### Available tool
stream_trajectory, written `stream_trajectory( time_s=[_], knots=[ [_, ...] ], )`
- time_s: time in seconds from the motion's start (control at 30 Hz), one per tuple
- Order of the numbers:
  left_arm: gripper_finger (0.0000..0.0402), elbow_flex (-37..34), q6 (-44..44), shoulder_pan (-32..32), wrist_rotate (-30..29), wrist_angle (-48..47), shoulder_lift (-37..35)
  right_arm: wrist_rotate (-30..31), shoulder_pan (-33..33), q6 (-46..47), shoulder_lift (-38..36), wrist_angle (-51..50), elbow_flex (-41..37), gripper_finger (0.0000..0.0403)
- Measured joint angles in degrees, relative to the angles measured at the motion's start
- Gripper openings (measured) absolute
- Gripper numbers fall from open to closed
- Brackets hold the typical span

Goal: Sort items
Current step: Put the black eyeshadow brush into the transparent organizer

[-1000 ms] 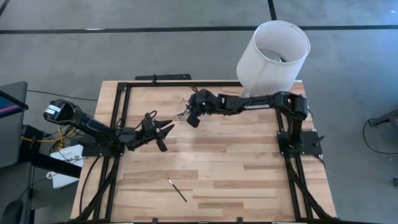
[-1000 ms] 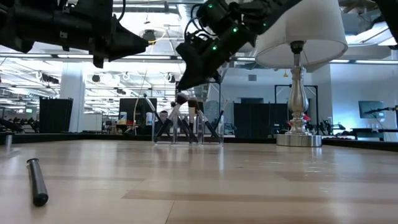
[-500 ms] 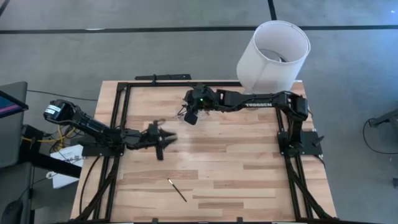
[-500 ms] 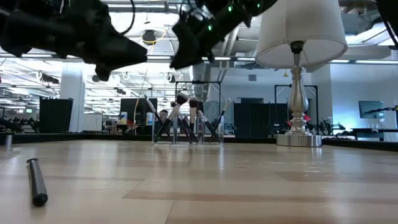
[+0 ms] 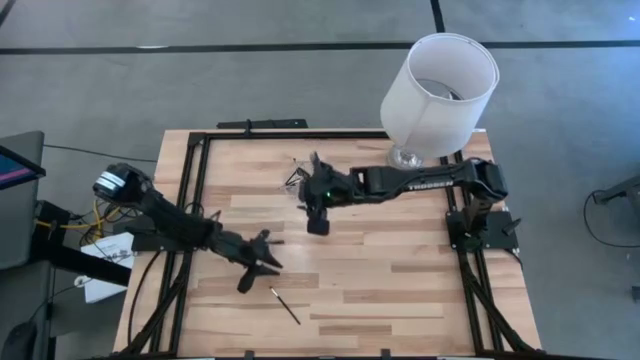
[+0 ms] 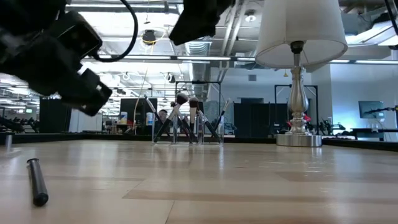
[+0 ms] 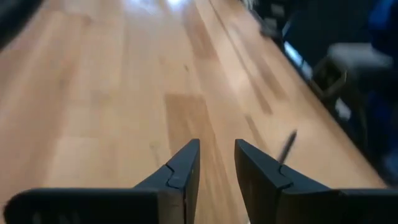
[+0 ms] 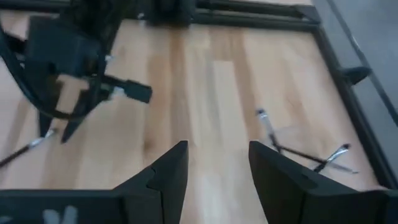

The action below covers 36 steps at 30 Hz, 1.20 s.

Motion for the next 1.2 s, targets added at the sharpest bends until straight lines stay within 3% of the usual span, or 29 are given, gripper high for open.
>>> stream_trajectory(
  time_s=[0.23,0.53,1.07,1.2],
  knots=[
    [0.0102,5.72,2.39,-5.10,3.40,0.61,11.32,0.02,4.31,5.27,0.10,-1.34,-0.03,0.0156],
    [0.0100,6.73,6.69,-11.19,0.76,0.71,13.46,0.02,8.07,11.18,0.13,-0.10,-0.03,0.0156],
    [0.0098,5.75,8.97,-9.43,-1.00,4.25,22.47,0.02,11.58,12.68,0.19,3.24,-0.03,0.0146],
    [0.0068,5.66,11.61,-9.33,-0.95,4.54,22.62,-0.03,12.04,12.66,0.19,3.29,-0.03,0.0146]
  ],
)
